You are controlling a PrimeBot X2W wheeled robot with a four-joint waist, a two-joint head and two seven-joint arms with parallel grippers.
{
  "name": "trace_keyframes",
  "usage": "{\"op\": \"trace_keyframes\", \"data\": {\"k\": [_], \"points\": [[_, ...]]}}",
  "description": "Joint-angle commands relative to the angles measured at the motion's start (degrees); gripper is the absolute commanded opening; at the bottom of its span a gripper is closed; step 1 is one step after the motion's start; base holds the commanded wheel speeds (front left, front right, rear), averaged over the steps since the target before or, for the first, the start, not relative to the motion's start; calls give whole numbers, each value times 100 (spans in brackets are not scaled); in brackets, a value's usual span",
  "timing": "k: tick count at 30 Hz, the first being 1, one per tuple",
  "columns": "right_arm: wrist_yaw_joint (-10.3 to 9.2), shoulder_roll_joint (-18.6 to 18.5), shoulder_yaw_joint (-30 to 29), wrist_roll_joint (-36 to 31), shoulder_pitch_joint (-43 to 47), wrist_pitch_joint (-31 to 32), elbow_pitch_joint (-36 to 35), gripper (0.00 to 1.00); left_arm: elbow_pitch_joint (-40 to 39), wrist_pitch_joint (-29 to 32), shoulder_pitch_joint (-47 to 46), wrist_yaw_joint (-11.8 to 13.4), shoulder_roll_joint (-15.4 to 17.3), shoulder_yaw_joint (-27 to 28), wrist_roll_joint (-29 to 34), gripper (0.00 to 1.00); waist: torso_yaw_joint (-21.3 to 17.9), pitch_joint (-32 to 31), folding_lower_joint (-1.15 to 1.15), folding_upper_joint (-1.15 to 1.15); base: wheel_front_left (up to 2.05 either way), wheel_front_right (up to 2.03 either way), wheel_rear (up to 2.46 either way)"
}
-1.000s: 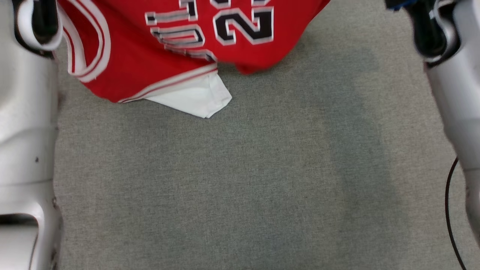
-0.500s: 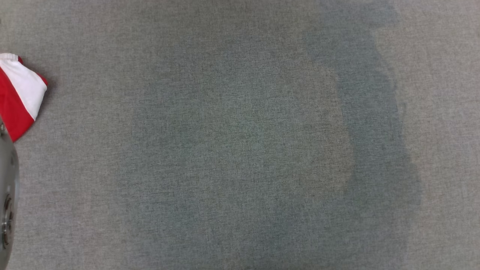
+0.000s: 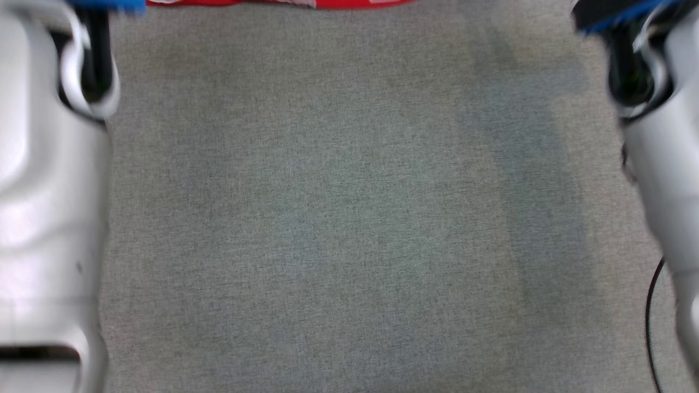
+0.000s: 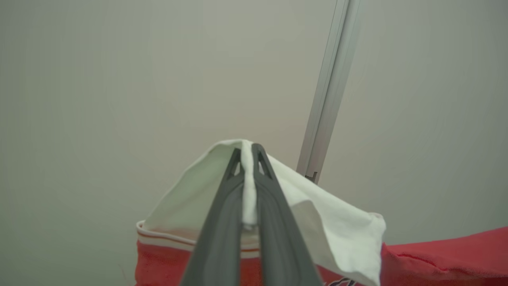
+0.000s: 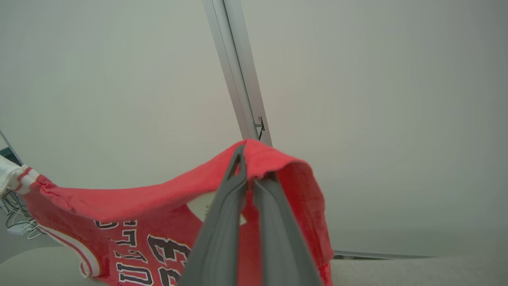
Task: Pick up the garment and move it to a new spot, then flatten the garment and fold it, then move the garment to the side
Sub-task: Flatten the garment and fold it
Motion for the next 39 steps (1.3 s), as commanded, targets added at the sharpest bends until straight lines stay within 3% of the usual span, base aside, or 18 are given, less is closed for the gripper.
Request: {"op": "trace_keyframes", "data": {"k": [1,10,18,33,39], "points": [[3,42,-44,19,269,-4,-109,0,-78,-1,316,-7,-25,76,38,0,-41,-65,-1,-1,0,0,0],[3,223,-42,36,2251,-4,-752,0,-1073,0,2771,-10,-553,568,272,0,-12,-535,-1,-1,0,0,0],[3,238,-44,247,3571,-4,-1068,0,-1621,-1,4277,-11,-852,743,341,0,49,-1036,-1,-1,0,0,0],[3,231,-159,234,5411,-4,-1308,0,-1792,-1,6236,-11,-959,658,-65,0,92,-1985,-1,-1,0,0,0],[3,185,-278,212,6115,-4,-1437,0,-2005,-1,6985,139,-956,471,-249,0,182,-2262,-1,-1,0,0,0]]}}
